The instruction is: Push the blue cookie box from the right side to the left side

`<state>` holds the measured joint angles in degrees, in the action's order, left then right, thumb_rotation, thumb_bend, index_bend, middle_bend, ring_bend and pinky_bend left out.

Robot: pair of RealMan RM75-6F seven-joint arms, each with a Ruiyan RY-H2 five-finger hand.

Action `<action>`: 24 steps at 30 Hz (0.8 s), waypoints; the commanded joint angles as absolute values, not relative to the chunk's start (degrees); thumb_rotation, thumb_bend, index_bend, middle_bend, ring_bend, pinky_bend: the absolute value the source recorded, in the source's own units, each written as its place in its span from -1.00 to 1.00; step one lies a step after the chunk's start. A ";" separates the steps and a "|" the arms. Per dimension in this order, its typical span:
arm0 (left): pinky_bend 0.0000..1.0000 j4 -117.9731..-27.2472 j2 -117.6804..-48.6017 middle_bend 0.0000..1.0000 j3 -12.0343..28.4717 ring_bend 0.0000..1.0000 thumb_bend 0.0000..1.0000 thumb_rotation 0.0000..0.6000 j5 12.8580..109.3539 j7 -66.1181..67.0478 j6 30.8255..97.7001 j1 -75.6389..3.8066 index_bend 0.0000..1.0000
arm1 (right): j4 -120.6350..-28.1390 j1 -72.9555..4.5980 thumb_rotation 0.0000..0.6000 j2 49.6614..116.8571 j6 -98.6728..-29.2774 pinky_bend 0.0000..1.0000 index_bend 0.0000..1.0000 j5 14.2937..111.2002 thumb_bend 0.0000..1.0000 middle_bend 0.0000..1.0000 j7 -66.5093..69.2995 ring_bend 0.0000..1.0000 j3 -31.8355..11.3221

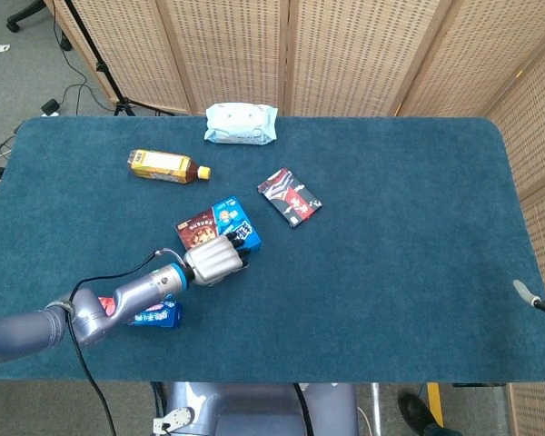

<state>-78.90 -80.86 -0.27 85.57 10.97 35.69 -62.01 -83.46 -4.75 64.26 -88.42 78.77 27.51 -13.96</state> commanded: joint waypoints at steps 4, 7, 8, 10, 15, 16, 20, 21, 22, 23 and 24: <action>-0.54 -81.18 -78.02 -0.41 0.29 -0.53 -0.29 1.00 79.57 13.28 35.12 -59.50 -0.03 | -83.65 -4.73 1.00 64.27 -88.43 -1.00 -1.00 78.98 -1.00 -1.00 27.35 -1.00 -13.86; -0.54 -81.66 -76.87 -0.42 0.17 -0.53 -0.29 1.00 78.20 13.60 35.82 -58.48 -0.03 | -83.70 -4.73 1.00 64.28 -88.33 -1.00 -1.00 78.97 -1.00 -1.00 27.31 -1.00 -13.84; -0.54 -81.88 -76.50 -0.42 0.05 -0.53 -0.29 1.00 78.02 13.67 35.96 -58.23 -0.03 | -83.71 -4.74 1.00 64.28 -88.30 -1.00 -1.00 78.98 -1.00 -1.00 27.27 -1.00 -13.83; -0.54 -82.29 -75.39 -0.42 -0.44 -0.53 -0.29 1.00 77.75 13.84 36.28 -57.55 -0.03 | -83.71 -4.79 1.00 64.30 -88.17 -1.00 -1.00 78.98 -1.00 -1.00 27.18 -1.00 -13.81; -0.54 -83.63 -72.92 -0.42 -1.66 -0.53 -0.29 1.00 77.90 12.87 37.33 -55.71 -0.03 | -83.77 -4.93 1.00 64.32 -87.77 -1.00 -1.00 79.01 -1.00 -1.00 27.12 -1.00 -13.73; -0.54 -83.95 -72.36 -0.42 -2.03 -0.53 -0.30 1.00 78.24 12.53 37.68 -55.23 -0.03 | -83.82 -4.95 1.00 64.32 -87.72 -1.00 -1.00 79.05 -1.00 -1.00 27.15 -1.00 -13.71; -0.54 -84.83 -70.89 -0.42 -3.16 -0.53 -0.30 1.00 79.55 11.33 38.83 -53.78 -0.03 | -83.94 -4.98 1.00 64.31 -87.74 -1.00 -1.00 79.23 -1.00 -1.00 27.10 -1.00 -13.65; -0.54 -85.01 -70.61 -0.42 -3.34 -0.53 -0.30 1.00 79.94 11.07 39.12 -53.51 -0.03 | -83.98 -4.97 1.00 64.30 -87.76 -1.00 -1.00 79.27 -1.00 -1.00 27.09 -1.00 -13.64; -0.54 -85.15 -70.30 -0.42 -3.59 -0.53 -0.30 1.00 80.30 10.85 39.41 -53.21 -0.03 | -84.02 -4.97 1.00 64.30 -87.79 -1.00 -1.00 79.35 -1.00 -1.00 27.06 -1.00 -13.62; -0.54 -85.29 -69.98 -0.42 -3.79 -0.53 -0.30 1.00 80.59 10.57 39.68 -52.92 -0.03 | -84.07 -4.96 1.00 64.29 -87.83 -1.00 -1.00 79.41 -1.00 -1.00 27.04 -1.00 -13.60; -0.54 -85.46 -69.55 -0.42 -4.04 -0.53 -0.30 1.00 80.92 10.12 40.07 -52.47 -0.03 | -84.12 -4.94 1.00 64.29 -87.90 -1.00 -1.00 79.48 -1.00 -1.00 26.99 -1.00 -13.58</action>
